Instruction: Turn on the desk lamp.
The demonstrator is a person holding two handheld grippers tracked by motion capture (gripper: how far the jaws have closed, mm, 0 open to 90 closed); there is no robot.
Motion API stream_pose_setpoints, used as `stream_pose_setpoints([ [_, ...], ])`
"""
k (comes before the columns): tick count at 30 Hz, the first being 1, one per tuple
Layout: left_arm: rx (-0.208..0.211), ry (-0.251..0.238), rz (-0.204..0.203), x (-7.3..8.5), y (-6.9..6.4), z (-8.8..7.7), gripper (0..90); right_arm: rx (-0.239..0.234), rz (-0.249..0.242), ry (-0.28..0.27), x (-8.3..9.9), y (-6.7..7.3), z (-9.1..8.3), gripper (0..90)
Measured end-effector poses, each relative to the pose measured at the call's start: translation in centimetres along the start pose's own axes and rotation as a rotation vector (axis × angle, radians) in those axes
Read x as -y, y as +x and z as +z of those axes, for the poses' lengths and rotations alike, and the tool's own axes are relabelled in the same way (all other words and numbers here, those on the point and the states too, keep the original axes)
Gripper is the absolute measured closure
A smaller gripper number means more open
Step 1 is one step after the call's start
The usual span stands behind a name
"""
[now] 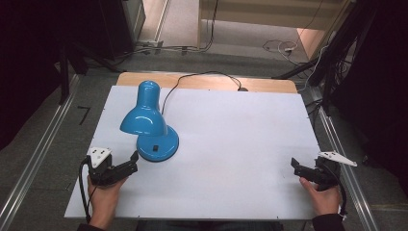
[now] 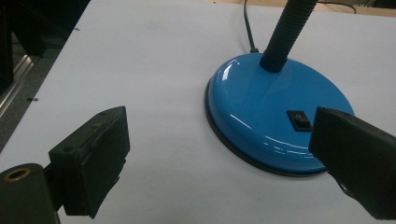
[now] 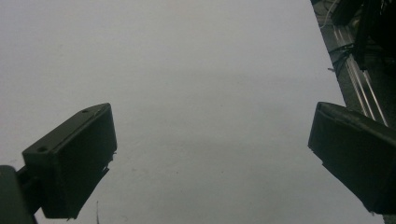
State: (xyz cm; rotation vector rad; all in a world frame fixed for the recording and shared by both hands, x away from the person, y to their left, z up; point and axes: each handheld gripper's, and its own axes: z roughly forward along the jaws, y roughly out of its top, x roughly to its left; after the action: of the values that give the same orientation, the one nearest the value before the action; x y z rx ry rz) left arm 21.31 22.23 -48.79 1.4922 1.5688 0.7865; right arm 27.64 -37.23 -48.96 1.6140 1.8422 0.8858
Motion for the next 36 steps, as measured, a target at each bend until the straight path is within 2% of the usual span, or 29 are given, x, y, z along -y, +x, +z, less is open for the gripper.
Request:
stream_pose_setpoints([
  [36, 0.015, 0.009, 0.036, -0.4, -1.3, 1.7, 9.7, 0.010, 0.005, 0.012, 0.1, 0.0, 0.2, 0.0],
])
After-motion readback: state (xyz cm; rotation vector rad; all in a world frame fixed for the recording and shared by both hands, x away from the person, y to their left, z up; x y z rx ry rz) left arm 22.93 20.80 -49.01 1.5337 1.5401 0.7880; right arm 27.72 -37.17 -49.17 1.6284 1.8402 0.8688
